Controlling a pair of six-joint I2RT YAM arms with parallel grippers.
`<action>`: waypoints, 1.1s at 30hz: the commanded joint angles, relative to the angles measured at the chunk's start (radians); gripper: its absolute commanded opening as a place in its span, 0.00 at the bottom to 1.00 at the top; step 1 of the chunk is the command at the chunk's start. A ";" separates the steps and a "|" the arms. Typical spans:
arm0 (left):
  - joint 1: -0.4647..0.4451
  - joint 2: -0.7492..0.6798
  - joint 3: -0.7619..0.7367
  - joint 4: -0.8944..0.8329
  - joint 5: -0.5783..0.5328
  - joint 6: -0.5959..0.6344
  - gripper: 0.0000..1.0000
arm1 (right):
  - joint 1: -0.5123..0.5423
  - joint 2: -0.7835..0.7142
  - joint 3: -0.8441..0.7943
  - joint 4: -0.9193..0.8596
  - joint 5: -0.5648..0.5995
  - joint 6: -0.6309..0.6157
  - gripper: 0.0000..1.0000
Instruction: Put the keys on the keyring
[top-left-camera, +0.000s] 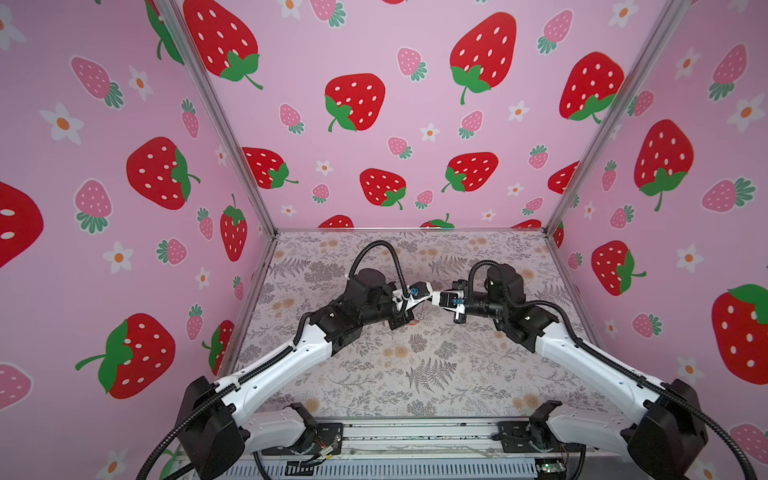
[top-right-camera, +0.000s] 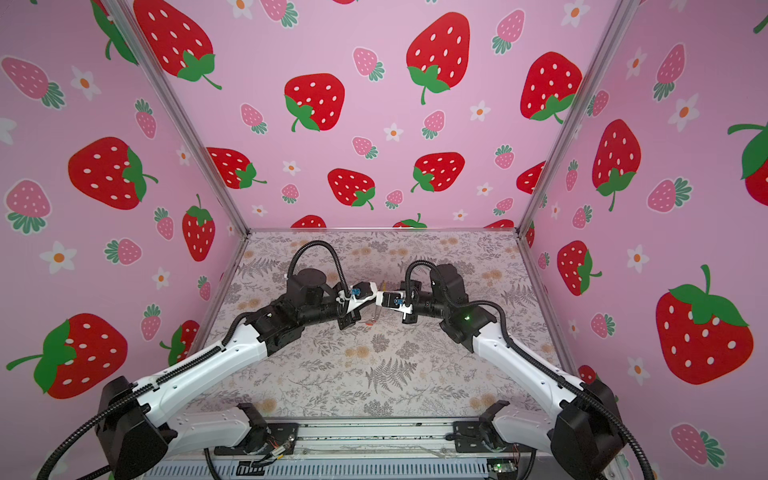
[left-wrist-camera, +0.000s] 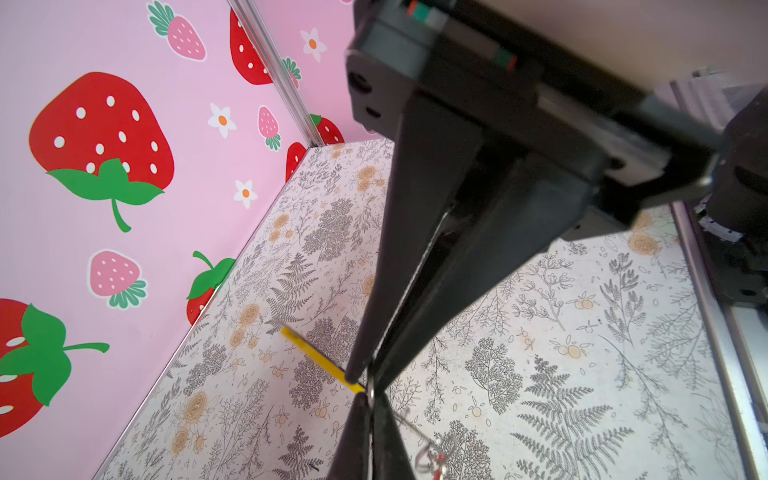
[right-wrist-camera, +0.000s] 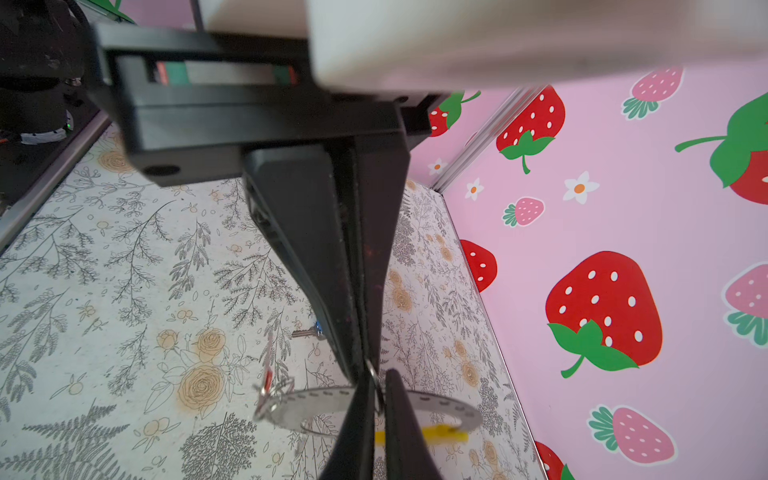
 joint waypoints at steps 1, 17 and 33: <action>-0.011 -0.009 0.039 0.011 0.049 0.032 0.00 | 0.007 0.002 0.032 -0.002 -0.024 -0.016 0.14; 0.012 -0.040 -0.054 0.193 0.158 -0.020 0.00 | -0.042 -0.119 -0.122 0.112 -0.009 0.122 0.33; 0.052 -0.058 -0.138 0.406 0.312 -0.138 0.00 | -0.056 -0.136 -0.157 0.188 -0.083 0.278 0.25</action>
